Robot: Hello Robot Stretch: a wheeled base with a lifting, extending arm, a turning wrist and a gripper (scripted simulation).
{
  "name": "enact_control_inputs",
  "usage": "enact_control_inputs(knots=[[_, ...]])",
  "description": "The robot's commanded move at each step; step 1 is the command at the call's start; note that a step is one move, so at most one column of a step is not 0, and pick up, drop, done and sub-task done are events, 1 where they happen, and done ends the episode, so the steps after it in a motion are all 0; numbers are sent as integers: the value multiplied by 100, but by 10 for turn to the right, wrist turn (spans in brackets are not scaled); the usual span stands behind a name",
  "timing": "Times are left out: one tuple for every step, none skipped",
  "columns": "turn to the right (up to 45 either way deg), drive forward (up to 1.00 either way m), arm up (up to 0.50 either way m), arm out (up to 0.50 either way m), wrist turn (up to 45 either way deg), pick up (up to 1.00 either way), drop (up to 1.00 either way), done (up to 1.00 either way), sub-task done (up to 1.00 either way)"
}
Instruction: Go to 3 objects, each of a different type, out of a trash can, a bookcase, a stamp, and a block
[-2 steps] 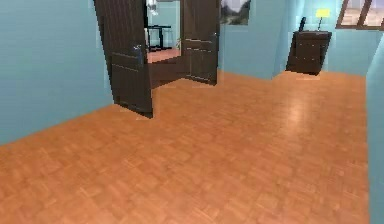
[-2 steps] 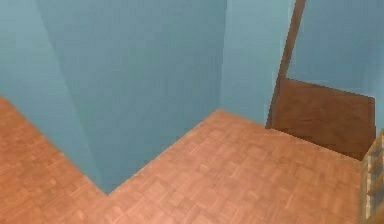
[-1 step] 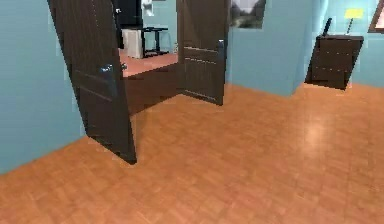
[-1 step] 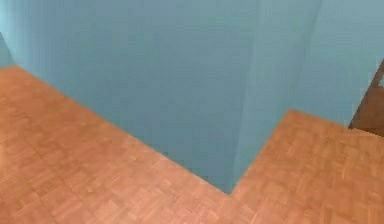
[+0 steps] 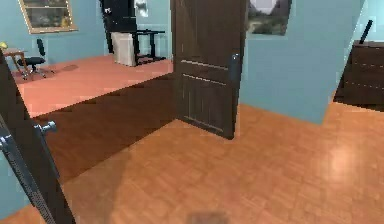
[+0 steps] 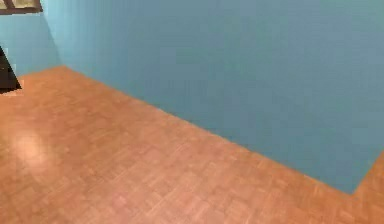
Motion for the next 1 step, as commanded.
enact_control_inputs(knots=[[0,100,0,0,0,0,0,0,0]])
